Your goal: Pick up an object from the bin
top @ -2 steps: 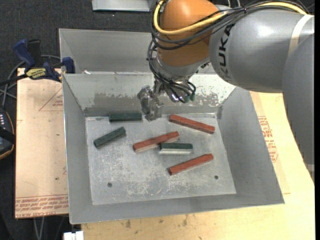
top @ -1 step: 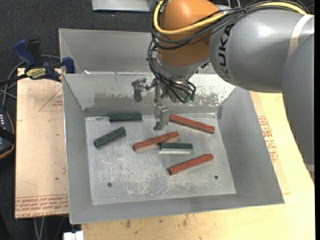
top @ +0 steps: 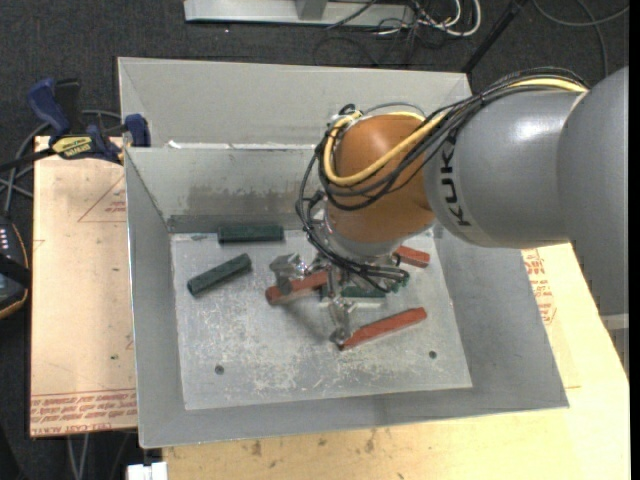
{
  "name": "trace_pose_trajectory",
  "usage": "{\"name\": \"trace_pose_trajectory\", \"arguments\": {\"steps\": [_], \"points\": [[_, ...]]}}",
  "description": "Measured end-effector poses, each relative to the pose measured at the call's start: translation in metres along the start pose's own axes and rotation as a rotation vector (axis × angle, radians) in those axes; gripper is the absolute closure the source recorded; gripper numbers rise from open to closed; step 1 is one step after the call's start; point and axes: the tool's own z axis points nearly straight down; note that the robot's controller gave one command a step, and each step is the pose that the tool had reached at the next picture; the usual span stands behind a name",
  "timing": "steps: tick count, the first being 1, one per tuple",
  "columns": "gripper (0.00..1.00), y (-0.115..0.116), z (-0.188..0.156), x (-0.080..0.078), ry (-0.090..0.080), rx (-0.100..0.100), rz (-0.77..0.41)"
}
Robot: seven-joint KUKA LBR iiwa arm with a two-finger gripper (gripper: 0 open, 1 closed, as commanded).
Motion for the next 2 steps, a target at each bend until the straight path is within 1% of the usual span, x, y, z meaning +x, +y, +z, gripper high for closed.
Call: {"name": "trace_pose_trajectory", "arguments": {"steps": [1,2], "points": [[0.0,-0.0212,0.0398,-0.0316,-0.01,0.004,0.018],[1.0,-0.0214,0.036,-0.0317,-0.01,0.005,0.017]]}}
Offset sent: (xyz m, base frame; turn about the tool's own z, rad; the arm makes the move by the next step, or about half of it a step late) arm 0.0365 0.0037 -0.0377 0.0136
